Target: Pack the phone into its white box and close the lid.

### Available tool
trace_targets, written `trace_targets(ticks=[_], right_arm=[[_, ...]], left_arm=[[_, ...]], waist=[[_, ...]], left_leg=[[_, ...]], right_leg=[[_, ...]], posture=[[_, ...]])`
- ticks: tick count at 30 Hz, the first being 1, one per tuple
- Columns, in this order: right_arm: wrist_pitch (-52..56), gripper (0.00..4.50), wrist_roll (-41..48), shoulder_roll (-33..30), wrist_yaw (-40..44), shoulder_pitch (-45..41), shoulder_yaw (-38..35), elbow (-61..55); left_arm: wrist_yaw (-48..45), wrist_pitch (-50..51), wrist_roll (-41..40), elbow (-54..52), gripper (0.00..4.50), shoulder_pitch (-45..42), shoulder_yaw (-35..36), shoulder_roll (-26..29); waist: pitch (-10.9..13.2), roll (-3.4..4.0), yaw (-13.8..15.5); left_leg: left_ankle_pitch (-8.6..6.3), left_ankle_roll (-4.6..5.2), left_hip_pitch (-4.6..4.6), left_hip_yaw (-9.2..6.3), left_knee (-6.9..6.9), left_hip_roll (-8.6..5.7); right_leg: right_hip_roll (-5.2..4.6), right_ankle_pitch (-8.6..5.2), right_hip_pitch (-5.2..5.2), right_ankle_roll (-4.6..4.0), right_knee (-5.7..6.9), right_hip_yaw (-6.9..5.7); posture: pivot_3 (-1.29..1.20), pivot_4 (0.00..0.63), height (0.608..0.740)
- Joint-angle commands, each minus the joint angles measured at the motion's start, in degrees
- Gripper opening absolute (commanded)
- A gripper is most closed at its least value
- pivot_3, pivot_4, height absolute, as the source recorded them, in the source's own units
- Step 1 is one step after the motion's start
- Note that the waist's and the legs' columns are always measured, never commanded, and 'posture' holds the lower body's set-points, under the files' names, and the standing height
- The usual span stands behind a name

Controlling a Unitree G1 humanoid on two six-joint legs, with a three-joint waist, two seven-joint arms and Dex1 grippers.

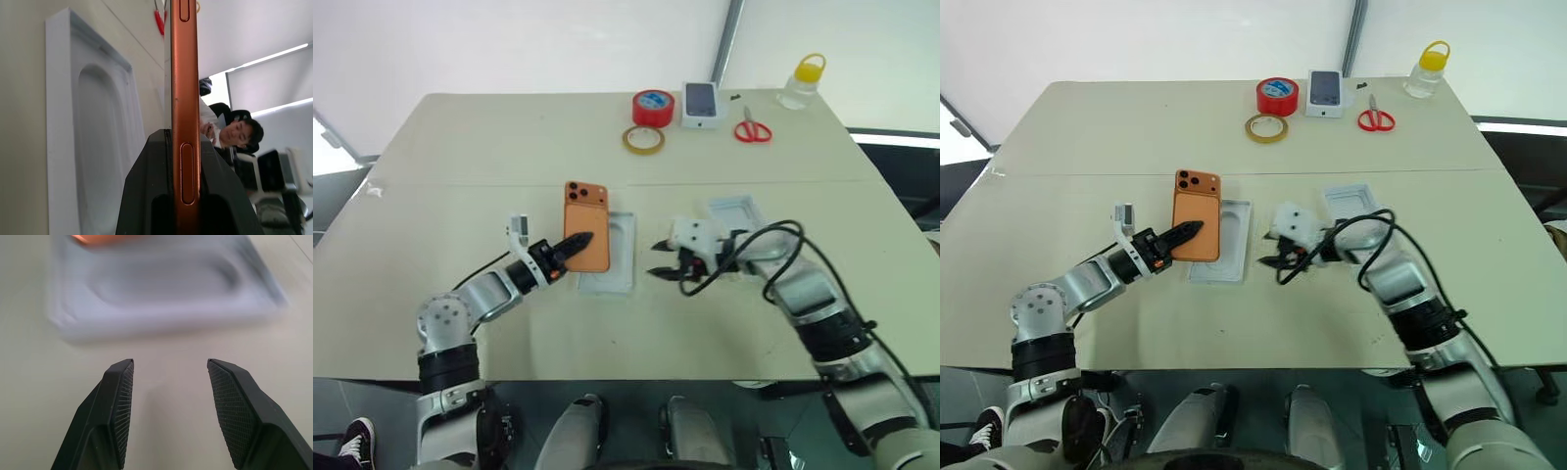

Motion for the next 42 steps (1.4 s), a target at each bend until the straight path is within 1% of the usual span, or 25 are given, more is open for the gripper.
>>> trace_targets(ticks=[1, 8, 10, 11, 12, 13, 15, 16, 18, 22, 26, 32, 33, 36, 37, 39, 40, 42], right_arm=[[-4.9, 2.48, -1.3, 0.3, -3.1, -2.7, -1.6, 3.9], [-6.5, 2.48, -0.2, 3.1, -4.9, -4.2, -1.9, 5.2], [-7.3, 2.53, -0.4, 3.4, -4.8, -4.1, -1.6, 5.1], [-7.4, 2.53, -0.5, 3.5, -4.7, -4.0, -1.5, 5.2], [-7.3, 2.53, -0.4, 3.5, -4.7, -4.1, -1.5, 5.2], [-7.3, 2.53, -0.5, 3.6, -4.8, -4.1, -1.5, 5.3], [-7.3, 2.53, -0.5, 3.7, -4.8, -4.2, -1.5, 5.5], [-7.5, 2.53, -0.6, 3.8, -4.9, -4.2, -1.4, 5.5], [-7.3, 2.53, -0.5, 4.1, -4.8, -4.1, -1.3, 5.2], [-7.4, 2.53, -0.8, 4.6, -5.1, -4.4, -1.0, 5.3], [-7.9, 2.53, -1.1, 4.8, -5.0, -4.8, -1.0, 6.0], [-7.8, 2.53, -1.0, 5.2, -5.1, -5.2, -1.1, 6.5], [-7.8, 2.53, -1.0, 5.3, -5.2, -5.2, -1.0, 6.5], [-7.5, 2.53, -0.6, 5.8, -4.8, -5.0, -0.8, 6.1], [-7.2, 2.27, -0.5, 6.0, -4.9, -5.0, -1.0, 6.2], [-7.3, 1.6, -0.7, 6.3, -5.1, -4.9, -0.8, 6.2], [-7.4, 1.1, -0.9, 6.4, -5.3, -4.7, -0.7, 6.2], [-7.8, 0.06, -1.5, 6.9, -5.8, -4.2, -0.1, 6.1]], left_arm=[[-1.6, -0.5, 0.1, -1.8, 0.0, 0.1, -1.2, 0.5], [-2.4, 0.4, 1.2, -2.1, 0.0, 0.3, -4.0, 1.4], [-2.3, 0.3, 1.2, -1.6, 0.99, 0.2, -3.9, 1.5], [-1.9, 0.1, 1.4, -1.3, 1.27, 0.2, -3.9, 1.6], [-1.6, -0.1, 1.8, -1.2, 1.78, 0.2, -3.9, 1.8], [-1.8, 0.1, 2.2, -1.0, 2.19, 0.3, -4.2, 2.0], [-2.5, 0.4, 2.6, -1.1, 3.26, 0.6, -4.7, 2.5], [-2.7, 0.6, 2.7, -1.3, 3.69, 0.7, -4.8, 2.6], [-3.5, 0.2, 3.3, -2.4, 3.69, 0.6, -5.5, 3.1], [-3.7, 0.2, 3.9, -0.6, 3.69, -1.3, -4.7, 4.5], [-4.8, 0.4, 5.1, -1.5, 3.69, -1.2, -5.1, 6.3], [-6.5, -0.1, 6.8, -4.0, 3.69, -1.1, -5.0, 10.1], [-6.6, -0.4, 7.4, -4.6, 3.69, -1.4, -5.1, 10.9], [-7.3, -5.5, 12.1, -5.3, 3.69, -2.2, -5.4, 12.8], [-6.5, -7.4, 14.4, -4.6, 3.46, -2.7, -5.6, 13.4], [-7.1, -13.4, 21.0, -4.4, 2.79, -2.7, -7.9, 15.2], [-8.0, -16.7, 23.9, -4.7, 2.28, -2.5, -9.1, 15.8], [-8.8, -21.3, 27.0, -4.1, 1.22, -2.7, -9.6, 15.5]], waist=[[0.1, 0.0, -0.2], [0.1, 0.0, -0.2], [0.1, 0.0, -0.1], [0.1, -0.01, 0.0], [0.1, -0.01, 0.0], [0.1, -0.01, 0.0], [0.1, -0.01, 0.0], [0.1, 0.0, 0.0], [0.1, 0.0, -0.1], [0.1, 0.0, -0.2], [0.1, 0.0, -0.2], [0.1, 0.01, -0.2], [0.1, 0.01, -0.2], [0.1, 0.03, -0.2], [0.1, 0.03, -0.1], [0.1, 0.03, -0.1], [0.1, 0.03, -0.2], [0.2, 0.04, -0.1]], left_leg=[[0.0, 0.0, 0.0, 0.01, -0.02, 0.02], [0.15, -0.25, 0.0, 0.02, -0.03, 0.04], [0.15, -0.26, 0.0, 0.02, -0.03, 0.03], [0.15, -0.26, 0.0, 0.01, -0.02, 0.02], [0.15, -0.26, -0.01, 0.01, -0.01, 0.02], [0.15, -0.26, -0.01, 0.01, -0.01, 0.02], [0.15, -0.26, -0.01, 0.01, 0.0, 0.02], [0.15, -0.26, 0.0, 0.01, 0.0, 0.02], [0.15, -0.26, 0.03, 0.01, 0.0, 0.02], [0.15, -0.26, 0.02, 0.01, -0.02, 0.04], [0.15, -0.26, 0.02, 0.01, -0.01, 0.03], [0.15, -0.26, 0.02, 0.01, -0.03, 0.03], [0.15, -0.26, 0.01, 0.01, -0.03, 0.03], [0.15, -0.26, 0.0, 0.01, -0.04, 0.03], [0.15, -0.26, 0.0, 0.01, -0.05, 0.03], [0.15, -0.26, 0.0, 0.0, -0.05, 0.03], [0.15, -0.26, 0.0, 0.01, -0.05, 0.03], [0.16, -0.27, 0.0, 0.02, -0.09, 0.03]], right_leg=[[0.02, 0.0, -0.03, 0.0, 0.02, 0.01], [0.03, 0.0, -0.04, 0.0, 0.03, 0.01], [0.02, 0.0, -0.03, 0.0, 0.02, 0.01], [0.02, 0.0, -0.02, 0.0, 0.02, 0.01], [0.01, 0.0, -0.02, 0.0, 0.01, 0.01], [0.01, 0.0, -0.02, 0.0, 0.0, 0.01], [0.01, 0.0, 0.0, 0.0, 0.01, -0.01], [0.01, 0.0, 0.01, 0.0, 0.01, -0.01], [0.02, 0.0, 0.03, 0.0, 0.01, -0.01], [0.03, 0.0, 0.0, 0.0, 0.02, 0.0], [0.03, 0.0, 0.0, 0.0, 0.02, 0.0], [0.03, 0.0, -0.02, 0.0, 0.02, 0.0], [0.02, 0.0, -0.02, 0.0, 0.02, 0.0], [0.02, 0.0, -0.03, 0.0, 0.01, 0.0], [0.02, 0.0, -0.03, 0.0, 0.01, 0.01], [0.02, 0.0, -0.03, 0.0, 0.01, 0.0], [0.02, 0.0, -0.03, 0.0, 0.01, 0.01], [0.02, 0.0, -0.05, -0.01, 0.0, 0.02]], posture=[[0.0, 0.15, 0.74], [0.0, 0.15, 0.74], [0.0, 0.15, 0.74], [0.0, 0.15, 0.74], [0.0, 0.15, 0.74], [0.0, 0.15, 0.74], [0.0, 0.15, 0.74], [0.0, 0.15, 0.74], [0.0, 0.15, 0.74], [0.0, 0.15, 0.74], [0.0, 0.15, 0.74], [0.0, 0.15, 0.74], [0.0, 0.15, 0.74], [0.0, 0.15, 0.74], [0.0, 0.15, 0.74], [0.0, 0.15, 0.74], [0.0, 0.15, 0.74], [0.0, 0.15, 0.74]])
